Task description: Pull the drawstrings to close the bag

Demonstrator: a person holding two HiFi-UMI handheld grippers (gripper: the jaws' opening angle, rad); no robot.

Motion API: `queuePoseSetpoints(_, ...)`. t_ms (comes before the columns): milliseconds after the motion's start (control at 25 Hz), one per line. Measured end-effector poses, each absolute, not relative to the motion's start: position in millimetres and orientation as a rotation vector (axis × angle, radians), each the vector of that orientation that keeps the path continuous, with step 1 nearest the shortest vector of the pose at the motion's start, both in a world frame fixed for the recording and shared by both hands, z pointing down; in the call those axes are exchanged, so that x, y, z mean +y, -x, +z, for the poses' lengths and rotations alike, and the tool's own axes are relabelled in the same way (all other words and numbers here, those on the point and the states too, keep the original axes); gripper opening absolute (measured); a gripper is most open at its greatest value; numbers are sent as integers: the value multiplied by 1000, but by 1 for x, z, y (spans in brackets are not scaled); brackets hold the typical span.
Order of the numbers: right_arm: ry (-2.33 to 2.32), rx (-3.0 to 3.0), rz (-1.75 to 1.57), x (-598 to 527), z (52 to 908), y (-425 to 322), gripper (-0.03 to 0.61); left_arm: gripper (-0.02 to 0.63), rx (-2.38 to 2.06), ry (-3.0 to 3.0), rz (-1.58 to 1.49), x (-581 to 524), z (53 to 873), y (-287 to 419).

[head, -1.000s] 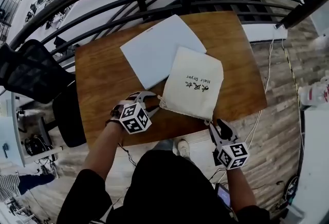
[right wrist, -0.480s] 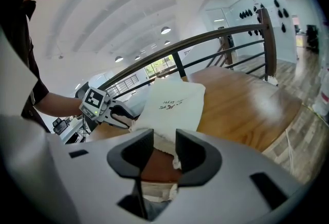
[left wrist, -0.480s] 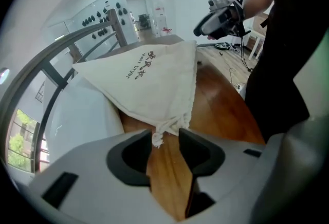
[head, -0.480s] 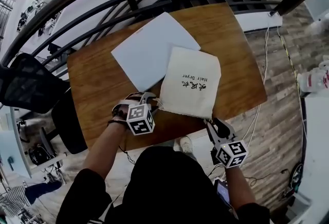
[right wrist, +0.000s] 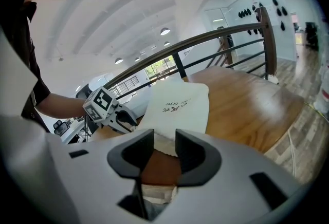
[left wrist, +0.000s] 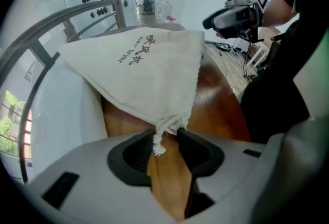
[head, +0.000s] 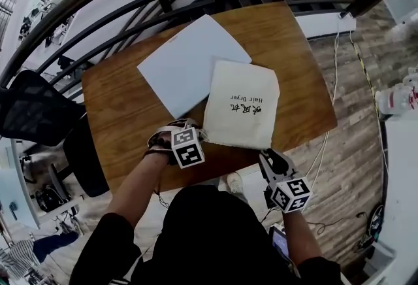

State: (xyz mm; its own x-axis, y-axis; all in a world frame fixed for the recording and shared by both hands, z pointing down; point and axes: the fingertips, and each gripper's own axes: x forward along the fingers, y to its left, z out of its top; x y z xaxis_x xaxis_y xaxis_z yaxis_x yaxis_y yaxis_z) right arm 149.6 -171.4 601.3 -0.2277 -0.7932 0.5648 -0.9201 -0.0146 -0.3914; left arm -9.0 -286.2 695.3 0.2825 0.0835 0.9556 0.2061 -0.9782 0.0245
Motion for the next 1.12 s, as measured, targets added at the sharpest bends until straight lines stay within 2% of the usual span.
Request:
queuePoseSetpoints(280, -1840, -2022, 1071, -158, 612, -162, 120, 139, -226, 2585, -1848, -289, 697, 6)
queuePoseSetpoints(320, -1846, -2009, 1072, -156, 614, -165, 118, 116, -191, 2609, -1850, -292, 697, 6)
queuePoseSetpoints(360, -1851, -1994, 1073, -154, 616, -168, 117, 46, -156, 2633, -1853, -294, 696, 8)
queuePoseSetpoints(640, -1793, -1898, 1062, -147, 637, -172, 121, 44, -17, 2743, -1835, -294, 692, 26)
queuePoseSetpoints(760, -1750, -1891, 1065, -144, 651, -171, 179, 44, 62, 2803, -1795, -293, 688, 23)
queuePoseSetpoints(880, -1717, -1871, 1066, -142, 661, -172, 201, 44, 78, 2810, -1790, -288, 684, 20)
queuePoseSetpoints(1120, -1679, -1774, 1045, -149, 681, -180, 189, 44, 118, 2816, -1799, -277, 678, 23)
